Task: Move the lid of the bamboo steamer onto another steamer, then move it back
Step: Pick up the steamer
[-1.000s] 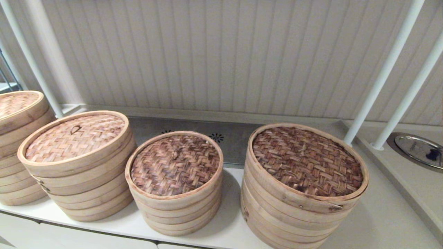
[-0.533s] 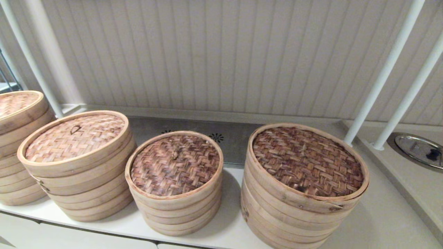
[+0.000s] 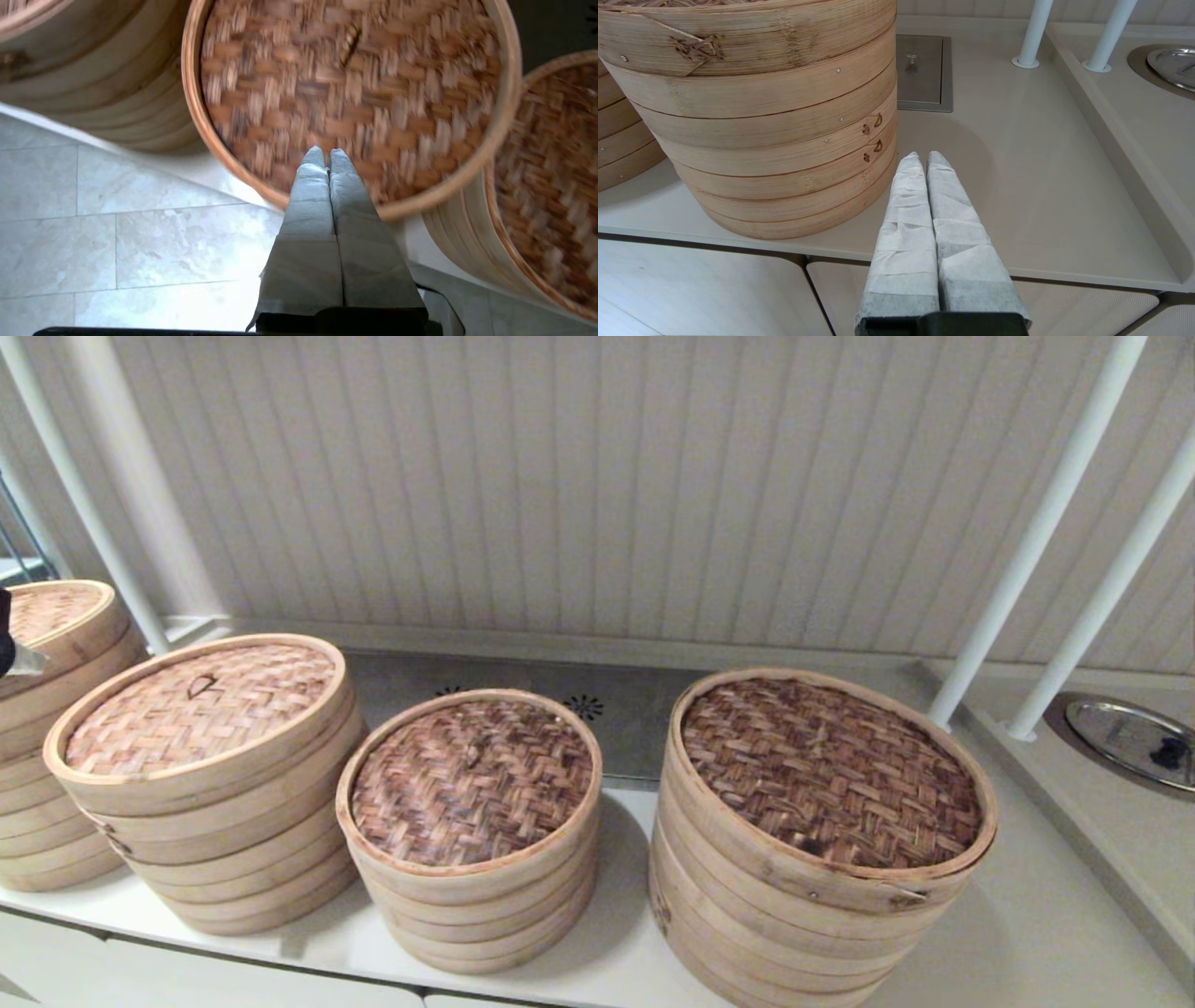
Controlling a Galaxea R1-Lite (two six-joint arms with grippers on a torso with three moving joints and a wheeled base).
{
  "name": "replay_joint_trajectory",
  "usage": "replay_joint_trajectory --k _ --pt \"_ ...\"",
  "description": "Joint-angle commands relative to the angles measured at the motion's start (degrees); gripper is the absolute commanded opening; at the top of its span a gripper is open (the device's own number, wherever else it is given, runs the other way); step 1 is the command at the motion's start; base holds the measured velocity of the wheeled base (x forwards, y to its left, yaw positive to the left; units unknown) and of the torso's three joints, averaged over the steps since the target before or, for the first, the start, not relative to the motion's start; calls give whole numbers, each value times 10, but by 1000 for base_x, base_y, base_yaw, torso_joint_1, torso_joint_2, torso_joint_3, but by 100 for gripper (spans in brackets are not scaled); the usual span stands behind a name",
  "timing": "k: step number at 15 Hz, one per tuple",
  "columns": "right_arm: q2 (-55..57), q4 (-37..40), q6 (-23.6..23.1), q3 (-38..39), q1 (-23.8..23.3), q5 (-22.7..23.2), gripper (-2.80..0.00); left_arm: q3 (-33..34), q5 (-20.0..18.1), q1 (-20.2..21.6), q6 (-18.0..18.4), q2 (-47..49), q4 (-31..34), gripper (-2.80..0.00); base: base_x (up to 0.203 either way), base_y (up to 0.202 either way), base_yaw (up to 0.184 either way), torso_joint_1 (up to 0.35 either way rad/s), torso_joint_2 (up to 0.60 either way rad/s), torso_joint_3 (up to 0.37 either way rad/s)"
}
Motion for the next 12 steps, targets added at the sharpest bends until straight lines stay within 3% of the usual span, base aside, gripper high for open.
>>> replay_joint_trajectory --k 1,5,6,7,10,12 --pt "1 0 0 0 0 0 -280 -52 -2 6 7 90 5 -280 0 0 0 0 0 0" --pt "0 0 0 0 0 0 -280 -121 -5 9 49 173 12 -280 0 0 0 0 0 0" --pt "0 0 0 0 0 0 -280 -116 -7 8 60 176 12 0 0 0 0 0 0 0" --pt "0 0 0 0 0 0 -280 -115 -8 8 61 176 12 0 0 0 0 0 0 0" --pt "0 0 -1 0 0 0 -280 -115 -67 5 89 195 9 0 0 0 0 0 0 0" --pt "0 0 0 0 0 0 -280 -117 -75 -9 99 213 5 0 0 0 0 0 0 0"
